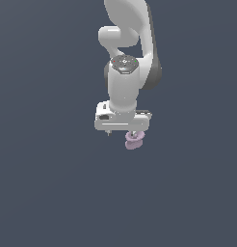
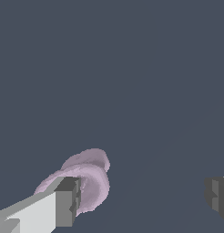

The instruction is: Pick up the object and move it to a goal position.

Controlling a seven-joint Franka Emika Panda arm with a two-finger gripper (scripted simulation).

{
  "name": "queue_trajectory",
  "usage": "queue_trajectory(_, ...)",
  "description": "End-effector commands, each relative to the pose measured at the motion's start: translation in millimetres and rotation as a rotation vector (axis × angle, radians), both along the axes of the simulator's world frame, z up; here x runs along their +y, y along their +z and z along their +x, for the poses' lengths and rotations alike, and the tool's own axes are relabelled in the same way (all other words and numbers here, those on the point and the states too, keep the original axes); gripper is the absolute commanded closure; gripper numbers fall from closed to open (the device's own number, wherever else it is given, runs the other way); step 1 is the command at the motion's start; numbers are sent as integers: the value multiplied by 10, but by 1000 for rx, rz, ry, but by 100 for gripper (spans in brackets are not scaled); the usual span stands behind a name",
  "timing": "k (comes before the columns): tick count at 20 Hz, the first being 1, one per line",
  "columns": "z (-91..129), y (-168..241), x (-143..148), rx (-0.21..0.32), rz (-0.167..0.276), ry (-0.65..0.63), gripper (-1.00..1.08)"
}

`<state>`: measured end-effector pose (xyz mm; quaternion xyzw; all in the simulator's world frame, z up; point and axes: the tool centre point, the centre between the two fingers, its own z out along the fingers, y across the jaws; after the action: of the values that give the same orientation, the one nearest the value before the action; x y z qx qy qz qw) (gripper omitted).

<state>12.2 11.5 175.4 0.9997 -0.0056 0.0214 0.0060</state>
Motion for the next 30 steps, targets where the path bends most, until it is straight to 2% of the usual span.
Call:
queue_trajectory(1, 0, 0, 0, 0, 0, 0, -92)
queue_trajectory(11, -82, -120, -292, 38, -32, 2, -92)
queue_trajectory(20, -89, -133, -236, 36, -27, -43, -92)
queue_trajectory(30, -134, -196, -81, 33, -16, -208, -92)
